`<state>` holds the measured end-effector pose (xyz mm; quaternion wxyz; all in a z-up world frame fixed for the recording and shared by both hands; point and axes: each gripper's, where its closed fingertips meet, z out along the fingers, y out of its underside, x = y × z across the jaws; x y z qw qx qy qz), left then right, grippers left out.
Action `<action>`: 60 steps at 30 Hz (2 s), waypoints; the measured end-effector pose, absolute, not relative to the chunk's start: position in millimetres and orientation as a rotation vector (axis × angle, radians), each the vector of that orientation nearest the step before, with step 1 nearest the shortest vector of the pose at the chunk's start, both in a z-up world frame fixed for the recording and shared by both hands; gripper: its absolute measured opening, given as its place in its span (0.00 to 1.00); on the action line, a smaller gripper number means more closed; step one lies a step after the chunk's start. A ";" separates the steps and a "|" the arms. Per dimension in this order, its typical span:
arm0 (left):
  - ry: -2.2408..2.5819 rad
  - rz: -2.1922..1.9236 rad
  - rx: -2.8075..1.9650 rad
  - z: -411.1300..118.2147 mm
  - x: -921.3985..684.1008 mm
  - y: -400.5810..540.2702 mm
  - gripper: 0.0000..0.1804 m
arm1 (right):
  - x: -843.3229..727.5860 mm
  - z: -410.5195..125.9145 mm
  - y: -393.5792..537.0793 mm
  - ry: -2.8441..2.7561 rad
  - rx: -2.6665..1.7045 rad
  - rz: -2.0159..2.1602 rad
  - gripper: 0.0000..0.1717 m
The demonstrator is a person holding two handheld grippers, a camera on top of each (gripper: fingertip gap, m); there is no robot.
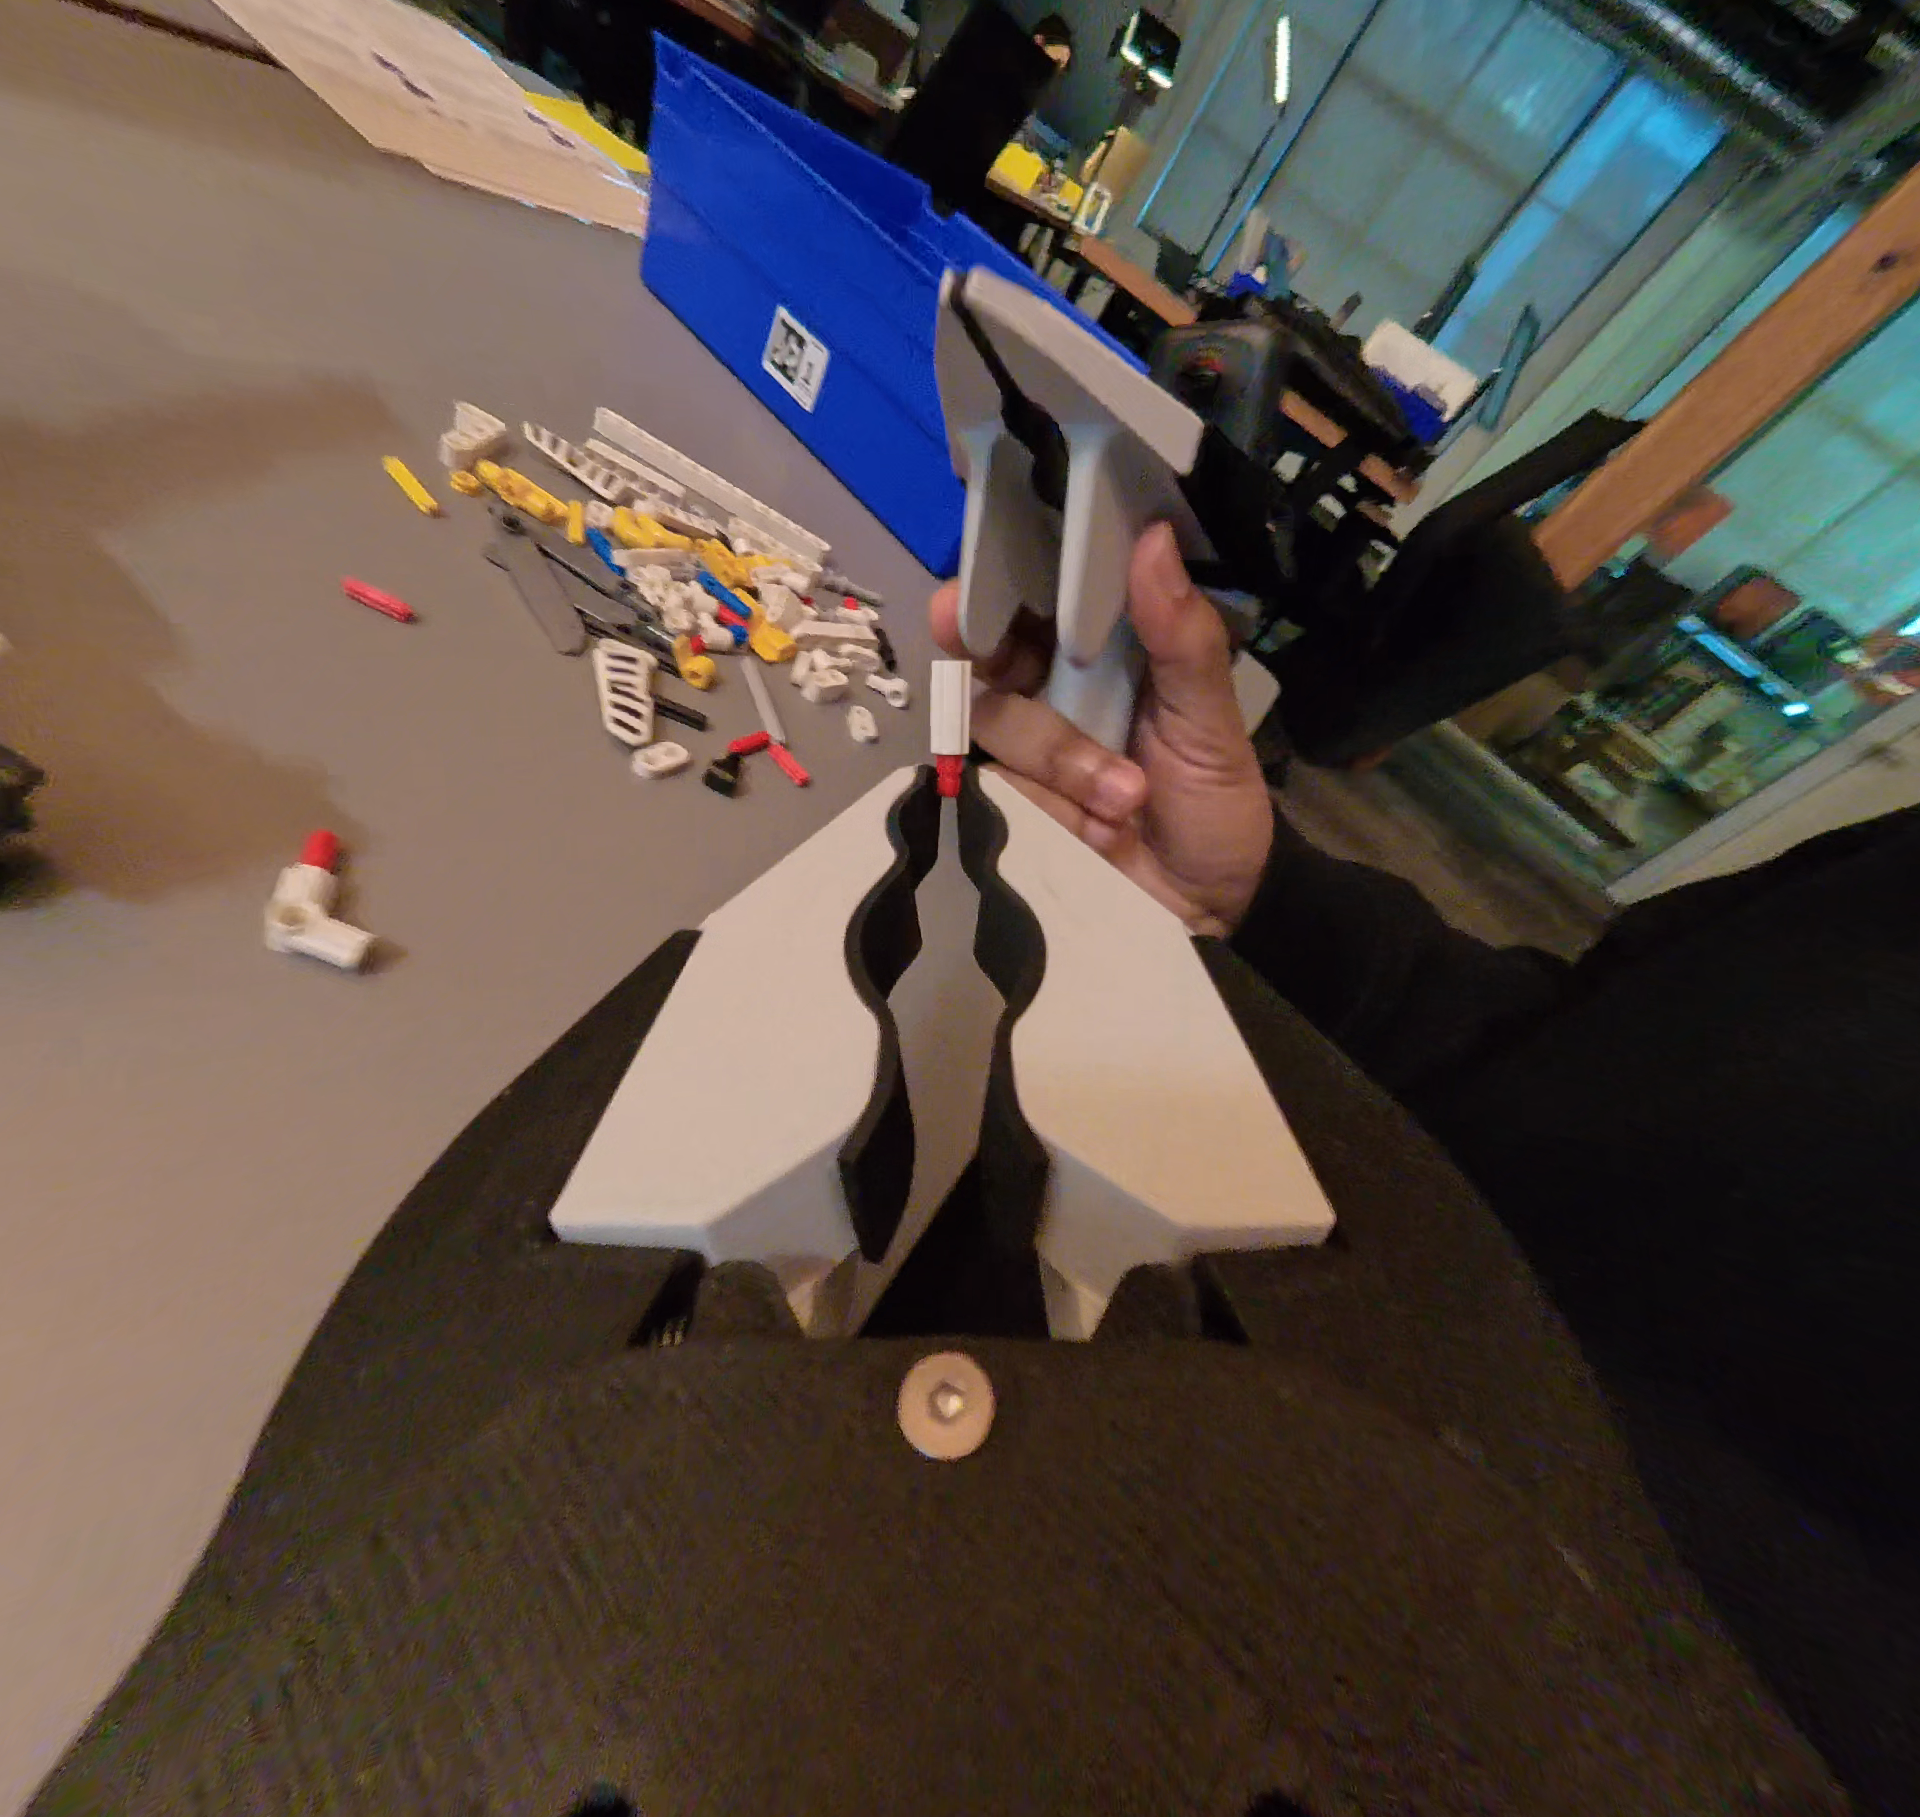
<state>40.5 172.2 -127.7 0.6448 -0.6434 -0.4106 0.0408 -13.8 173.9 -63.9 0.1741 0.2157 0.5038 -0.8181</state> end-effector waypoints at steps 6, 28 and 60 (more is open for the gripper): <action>-0.916 0.213 -1.438 -105.9 31.3 150.9 0.01 | 2.7 -72.0 152.1 1.485 0.525 -2.176 0.15; -0.898 0.229 -1.459 -102.8 35.0 152.6 0.00 | 29.4 -79.9 131.6 1.491 0.433 -1.958 0.02; -0.905 0.118 -1.319 -91.1 33.9 161.5 0.03 | 23.5 -72.5 140.8 1.405 0.528 -2.066 0.02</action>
